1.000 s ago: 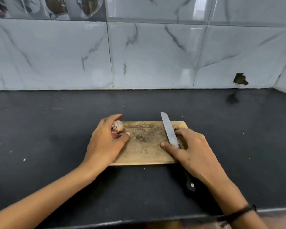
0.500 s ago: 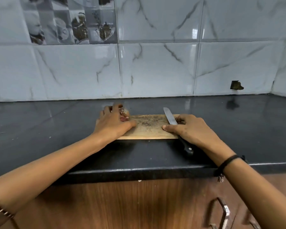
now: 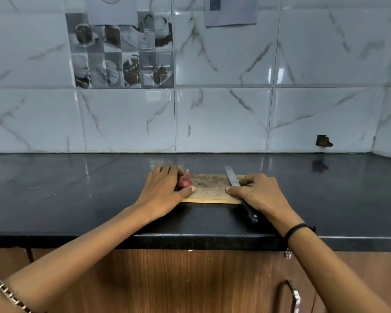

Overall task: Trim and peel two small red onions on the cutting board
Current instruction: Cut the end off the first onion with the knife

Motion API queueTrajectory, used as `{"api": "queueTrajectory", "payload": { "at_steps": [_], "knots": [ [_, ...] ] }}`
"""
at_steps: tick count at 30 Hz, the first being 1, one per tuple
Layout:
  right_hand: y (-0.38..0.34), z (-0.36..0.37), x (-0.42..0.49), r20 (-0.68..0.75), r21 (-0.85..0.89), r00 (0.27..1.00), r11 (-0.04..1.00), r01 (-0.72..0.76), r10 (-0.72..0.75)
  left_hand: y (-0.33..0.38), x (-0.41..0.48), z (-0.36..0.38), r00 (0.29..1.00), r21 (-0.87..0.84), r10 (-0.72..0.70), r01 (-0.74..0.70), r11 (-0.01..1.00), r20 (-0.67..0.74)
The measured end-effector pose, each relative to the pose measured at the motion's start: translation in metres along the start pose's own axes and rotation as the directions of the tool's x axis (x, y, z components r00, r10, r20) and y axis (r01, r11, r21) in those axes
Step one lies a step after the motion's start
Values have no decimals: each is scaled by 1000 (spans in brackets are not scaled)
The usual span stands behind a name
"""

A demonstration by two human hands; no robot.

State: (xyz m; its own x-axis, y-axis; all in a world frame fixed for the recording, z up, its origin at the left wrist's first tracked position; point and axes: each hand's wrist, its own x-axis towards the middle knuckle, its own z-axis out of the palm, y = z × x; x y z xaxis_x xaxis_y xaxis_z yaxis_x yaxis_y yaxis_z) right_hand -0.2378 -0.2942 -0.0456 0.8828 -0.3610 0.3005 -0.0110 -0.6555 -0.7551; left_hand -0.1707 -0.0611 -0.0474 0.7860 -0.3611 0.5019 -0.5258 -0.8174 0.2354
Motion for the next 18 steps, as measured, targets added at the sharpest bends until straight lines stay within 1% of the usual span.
{"api": "queueTrajectory", "payload": {
  "at_steps": [1, 3, 7, 11, 13, 16, 18],
  "knots": [
    [0, -1, 0, -4, 5, 1000, 1000, 2, -2, 4, 3, 1, 999, -49, 38, -37, 998, 15],
    [-1, -1, -2, -11, 10, 1000, 1000, 14, -14, 14, 10, 4, 997, -146, 68, -60, 987, 47],
    [0, -3, -2, -66, 51, 998, 998, 27, -24, 39, 35, 12, 993, -301, 86, -59, 952, 77],
    [2, -7, 0, -225, 59, 974, 997, 43, -29, 60, 54, 24, 984, -422, 123, -56, 905, 132],
    [3, -6, 2, -277, 44, 960, 998, 41, -28, 63, 59, 33, 980, -468, 128, -44, 883, 150],
    [4, -5, 4, -272, 135, 962, 989, 57, -18, 58, 63, 42, 977, -506, 130, -27, 862, 169],
    [5, -6, 5, -264, 166, 964, 985, 53, -7, 54, 62, 46, 978, -534, 117, -9, 846, 170]
  ]
}}
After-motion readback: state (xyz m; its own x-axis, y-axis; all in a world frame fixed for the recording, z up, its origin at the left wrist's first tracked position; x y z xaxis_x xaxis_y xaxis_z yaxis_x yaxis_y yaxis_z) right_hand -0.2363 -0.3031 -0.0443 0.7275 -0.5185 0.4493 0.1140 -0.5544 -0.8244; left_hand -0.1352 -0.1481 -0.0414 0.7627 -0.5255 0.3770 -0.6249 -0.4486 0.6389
